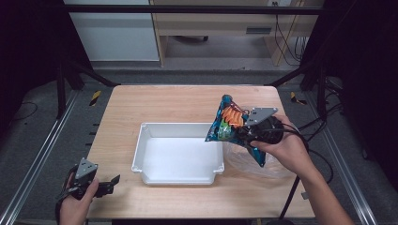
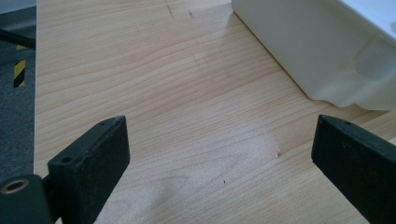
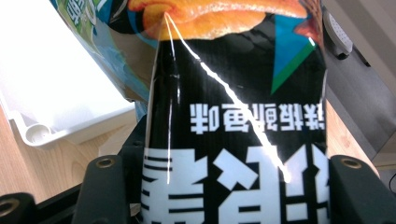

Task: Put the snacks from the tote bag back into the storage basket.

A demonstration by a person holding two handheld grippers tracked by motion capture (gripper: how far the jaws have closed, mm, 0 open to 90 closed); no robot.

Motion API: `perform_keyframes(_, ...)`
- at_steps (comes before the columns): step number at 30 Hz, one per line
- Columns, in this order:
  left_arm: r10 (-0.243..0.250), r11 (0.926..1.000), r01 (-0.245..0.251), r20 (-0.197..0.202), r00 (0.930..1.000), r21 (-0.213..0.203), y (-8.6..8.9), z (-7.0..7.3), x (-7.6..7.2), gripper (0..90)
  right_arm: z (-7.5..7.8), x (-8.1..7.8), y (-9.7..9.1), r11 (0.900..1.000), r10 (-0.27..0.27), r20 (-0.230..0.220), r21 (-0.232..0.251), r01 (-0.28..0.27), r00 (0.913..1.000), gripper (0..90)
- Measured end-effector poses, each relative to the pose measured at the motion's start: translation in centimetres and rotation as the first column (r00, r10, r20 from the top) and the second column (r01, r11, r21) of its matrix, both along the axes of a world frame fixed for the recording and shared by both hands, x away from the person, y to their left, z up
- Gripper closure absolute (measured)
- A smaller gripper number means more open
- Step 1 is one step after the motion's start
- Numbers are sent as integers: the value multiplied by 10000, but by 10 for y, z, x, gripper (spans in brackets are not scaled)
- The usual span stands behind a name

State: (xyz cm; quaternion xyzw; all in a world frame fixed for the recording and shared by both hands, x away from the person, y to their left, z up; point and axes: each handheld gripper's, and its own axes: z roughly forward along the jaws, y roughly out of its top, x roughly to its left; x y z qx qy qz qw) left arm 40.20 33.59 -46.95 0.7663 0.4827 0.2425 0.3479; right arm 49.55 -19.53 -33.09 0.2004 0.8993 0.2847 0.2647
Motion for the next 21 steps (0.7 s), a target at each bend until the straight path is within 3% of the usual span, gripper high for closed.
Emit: perform_keyframes(21,82,10000,-82,12,10000,17,2,1,0,39,4,-9,30,9974,724,217,10,-725,9971,407)
